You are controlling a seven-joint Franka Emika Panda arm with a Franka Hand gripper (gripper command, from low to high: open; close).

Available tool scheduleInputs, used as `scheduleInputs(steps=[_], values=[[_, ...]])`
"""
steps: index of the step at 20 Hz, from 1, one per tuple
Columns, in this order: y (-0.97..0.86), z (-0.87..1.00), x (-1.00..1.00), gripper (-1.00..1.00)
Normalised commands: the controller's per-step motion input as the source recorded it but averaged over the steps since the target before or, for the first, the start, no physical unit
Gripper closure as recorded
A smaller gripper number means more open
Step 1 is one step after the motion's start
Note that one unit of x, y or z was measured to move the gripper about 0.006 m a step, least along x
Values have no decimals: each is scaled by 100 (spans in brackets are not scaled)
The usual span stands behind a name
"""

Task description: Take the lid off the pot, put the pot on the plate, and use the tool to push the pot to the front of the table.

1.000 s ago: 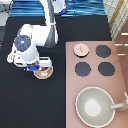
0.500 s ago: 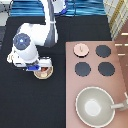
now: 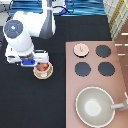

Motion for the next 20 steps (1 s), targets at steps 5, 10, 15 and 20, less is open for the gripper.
scheduleInputs(steps=[5, 10, 15, 20], values=[[-43, 33, -46, -100], [-39, 23, -55, -100], [-31, 16, -73, -100], [-33, 12, -70, -100]])
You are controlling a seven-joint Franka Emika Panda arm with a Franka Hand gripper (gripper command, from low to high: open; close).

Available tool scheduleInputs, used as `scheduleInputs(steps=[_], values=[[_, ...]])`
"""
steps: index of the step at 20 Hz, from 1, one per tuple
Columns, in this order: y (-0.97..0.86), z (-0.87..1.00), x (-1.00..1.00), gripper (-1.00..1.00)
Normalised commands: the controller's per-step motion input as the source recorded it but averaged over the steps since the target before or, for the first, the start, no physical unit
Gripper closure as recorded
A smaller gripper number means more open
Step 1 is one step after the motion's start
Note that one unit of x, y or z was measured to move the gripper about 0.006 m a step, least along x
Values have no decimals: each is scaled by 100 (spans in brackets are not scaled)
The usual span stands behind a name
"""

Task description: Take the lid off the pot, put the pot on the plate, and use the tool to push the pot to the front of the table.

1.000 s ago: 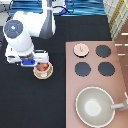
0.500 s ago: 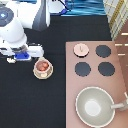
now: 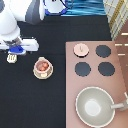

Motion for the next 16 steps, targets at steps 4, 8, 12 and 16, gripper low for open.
scheduleInputs(steps=[4, 8, 12, 16], values=[[-35, 1, -67, -100], [-36, 1, -66, -100], [-45, 0, -66, -100], [-61, 0, -64, -100]])
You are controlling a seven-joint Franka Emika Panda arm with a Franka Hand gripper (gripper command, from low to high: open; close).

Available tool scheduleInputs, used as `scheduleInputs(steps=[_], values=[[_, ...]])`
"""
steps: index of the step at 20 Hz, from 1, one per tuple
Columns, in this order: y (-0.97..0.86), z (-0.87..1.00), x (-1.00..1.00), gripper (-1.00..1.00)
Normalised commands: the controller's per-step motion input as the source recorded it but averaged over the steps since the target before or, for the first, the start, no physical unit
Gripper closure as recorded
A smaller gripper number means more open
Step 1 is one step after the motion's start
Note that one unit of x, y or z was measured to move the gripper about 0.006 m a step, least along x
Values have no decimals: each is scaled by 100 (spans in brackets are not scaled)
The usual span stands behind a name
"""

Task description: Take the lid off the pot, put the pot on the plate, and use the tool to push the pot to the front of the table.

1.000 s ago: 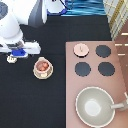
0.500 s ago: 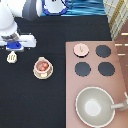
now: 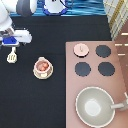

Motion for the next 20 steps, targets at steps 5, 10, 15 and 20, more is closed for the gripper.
scheduleInputs(steps=[5, 10, 15, 20], values=[[-70, -3, -60, -100], [-64, -40, -68, -100], [-40, -88, -57, -100], [-7, -85, -10, -100]])
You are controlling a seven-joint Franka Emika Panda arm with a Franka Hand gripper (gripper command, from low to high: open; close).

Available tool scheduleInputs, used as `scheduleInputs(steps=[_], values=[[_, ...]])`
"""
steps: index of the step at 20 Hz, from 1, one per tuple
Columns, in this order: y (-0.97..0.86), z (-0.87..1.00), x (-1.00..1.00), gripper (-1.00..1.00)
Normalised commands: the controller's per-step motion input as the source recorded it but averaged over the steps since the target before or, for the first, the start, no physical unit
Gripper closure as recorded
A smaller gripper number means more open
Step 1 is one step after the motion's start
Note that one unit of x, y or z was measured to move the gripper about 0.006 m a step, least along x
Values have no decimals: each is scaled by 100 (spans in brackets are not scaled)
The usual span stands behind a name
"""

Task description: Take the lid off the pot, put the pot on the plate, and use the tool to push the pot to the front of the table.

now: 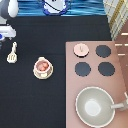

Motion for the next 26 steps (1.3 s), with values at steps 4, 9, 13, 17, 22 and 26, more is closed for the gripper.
scheduleInputs(steps=[4, 9, 13, 17, 22, 26], values=[[12, -64, 14, -100], [15, -67, -1, -100], [6, -55, -40, -100], [0, -29, -69, 100], [-6, -9, -71, 100], [-8, -15, -75, 100]])
